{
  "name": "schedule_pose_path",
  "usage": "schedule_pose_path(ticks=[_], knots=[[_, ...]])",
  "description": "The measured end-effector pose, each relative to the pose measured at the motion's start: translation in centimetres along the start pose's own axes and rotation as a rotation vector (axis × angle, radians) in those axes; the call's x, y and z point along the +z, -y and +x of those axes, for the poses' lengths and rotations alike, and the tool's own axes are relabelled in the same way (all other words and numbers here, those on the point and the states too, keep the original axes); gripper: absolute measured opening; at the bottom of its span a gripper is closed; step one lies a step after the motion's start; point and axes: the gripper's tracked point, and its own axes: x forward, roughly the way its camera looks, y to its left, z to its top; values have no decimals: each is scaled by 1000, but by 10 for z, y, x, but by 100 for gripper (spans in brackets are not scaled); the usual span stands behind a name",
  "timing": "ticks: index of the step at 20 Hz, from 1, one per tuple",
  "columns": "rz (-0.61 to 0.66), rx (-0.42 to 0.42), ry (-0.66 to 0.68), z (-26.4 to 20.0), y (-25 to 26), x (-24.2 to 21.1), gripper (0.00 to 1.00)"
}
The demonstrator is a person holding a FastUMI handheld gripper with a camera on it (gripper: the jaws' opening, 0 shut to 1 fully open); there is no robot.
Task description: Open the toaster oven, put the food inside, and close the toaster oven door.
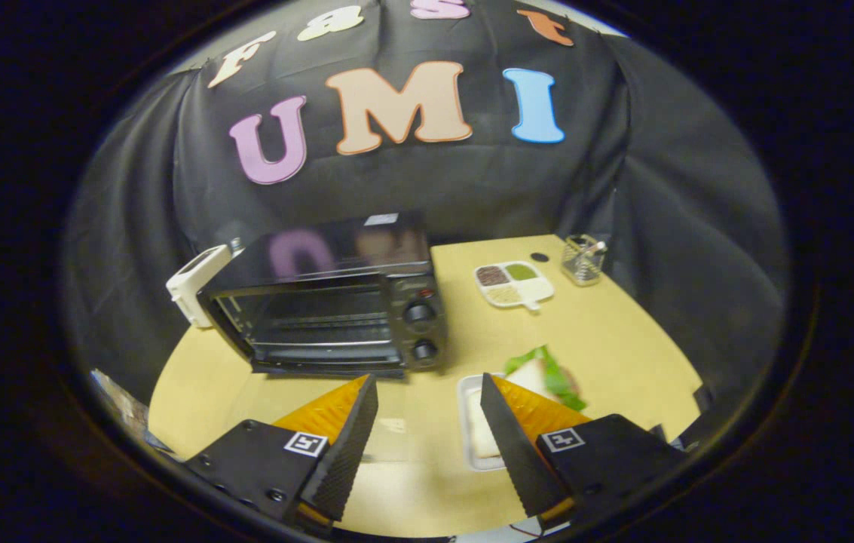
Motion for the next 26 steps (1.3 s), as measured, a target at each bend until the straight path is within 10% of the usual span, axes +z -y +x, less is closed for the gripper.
schedule_pose_path(ticks=[6, 12, 26], knots=[[-107, -133, -94, 14, 87, -34, 87], [-16, -94, -190, 43, 106, -72, 88], [236, 33, -206, 63, 75, -60, 32]])
